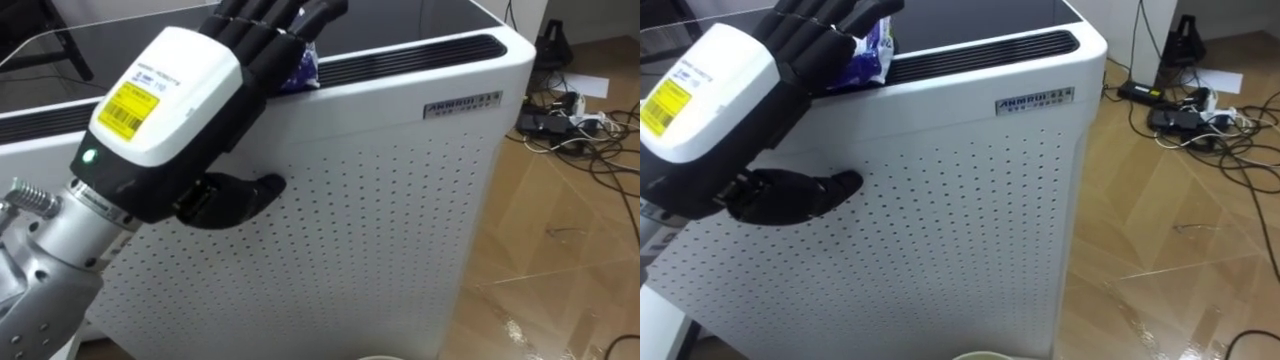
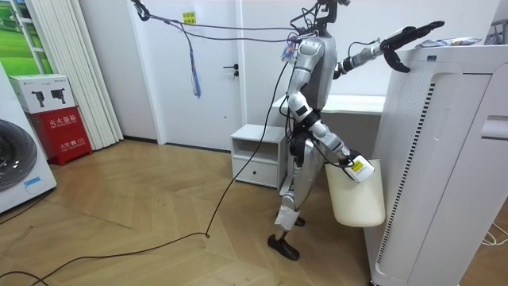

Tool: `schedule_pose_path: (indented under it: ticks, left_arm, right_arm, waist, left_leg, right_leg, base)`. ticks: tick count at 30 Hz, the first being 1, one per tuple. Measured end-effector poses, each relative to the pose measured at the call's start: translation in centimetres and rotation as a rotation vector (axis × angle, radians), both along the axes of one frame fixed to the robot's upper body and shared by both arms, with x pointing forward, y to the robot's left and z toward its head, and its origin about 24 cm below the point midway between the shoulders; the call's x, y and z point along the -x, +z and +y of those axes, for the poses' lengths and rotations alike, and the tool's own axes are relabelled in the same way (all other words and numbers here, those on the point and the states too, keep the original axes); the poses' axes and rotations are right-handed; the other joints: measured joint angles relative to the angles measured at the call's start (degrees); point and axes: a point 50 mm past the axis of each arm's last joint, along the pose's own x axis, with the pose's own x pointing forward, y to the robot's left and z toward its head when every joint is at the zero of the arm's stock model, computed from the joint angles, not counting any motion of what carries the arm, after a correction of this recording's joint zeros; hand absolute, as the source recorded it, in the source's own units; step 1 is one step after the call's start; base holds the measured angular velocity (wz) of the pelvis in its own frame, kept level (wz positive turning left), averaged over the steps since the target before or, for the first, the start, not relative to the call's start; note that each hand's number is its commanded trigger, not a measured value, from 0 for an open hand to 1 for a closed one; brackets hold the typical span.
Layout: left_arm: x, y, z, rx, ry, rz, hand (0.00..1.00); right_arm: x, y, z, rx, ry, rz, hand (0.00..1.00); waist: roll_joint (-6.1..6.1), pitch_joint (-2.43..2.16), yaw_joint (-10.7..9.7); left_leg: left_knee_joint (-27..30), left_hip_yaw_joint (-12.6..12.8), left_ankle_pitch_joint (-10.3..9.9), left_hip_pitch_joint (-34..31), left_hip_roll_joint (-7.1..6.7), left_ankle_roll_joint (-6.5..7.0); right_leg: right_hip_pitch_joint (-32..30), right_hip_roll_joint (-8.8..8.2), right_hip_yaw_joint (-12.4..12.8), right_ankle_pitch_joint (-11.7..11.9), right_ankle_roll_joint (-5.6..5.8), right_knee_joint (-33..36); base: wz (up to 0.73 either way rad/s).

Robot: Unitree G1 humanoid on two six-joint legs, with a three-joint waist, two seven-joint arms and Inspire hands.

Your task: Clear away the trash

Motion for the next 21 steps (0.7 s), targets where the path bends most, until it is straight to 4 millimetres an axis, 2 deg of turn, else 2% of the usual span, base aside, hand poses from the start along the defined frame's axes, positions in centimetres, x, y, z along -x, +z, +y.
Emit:
schedule_pose_path:
  ticks: [4, 21]
  left_arm:
    - [-0.2, -0.1, 0.3, -0.007, 0.014, 0.009, 0.00]
    - [-1.1, -0.7, 1.2, 0.003, 0.066, 0.053, 0.00]
  right_arm:
    - [0.0, 0.0, 0.0, 0.001, -0.001, 0.000, 1.00]
    - [0.0, 0.0, -0.1, 0.007, -0.008, 0.001, 1.00]
  waist:
    - [0.58, -0.19, -0.29]
    - [0.67, -0.18, -0.25]
  left_leg:
    - [0.00, 0.06, 0.00, 0.06, 0.00, 0.00]
    - [0.01, 1.11, 0.05, 0.23, 0.21, -0.08]
  right_leg:
    - [0.00, 0.00, 0.03, 0.00, 0.00, 0.02]
    - [-0.20, 0.38, 0.30, 0.00, 0.00, 0.25]
  base:
    - [0.00]
    - [-0.01]
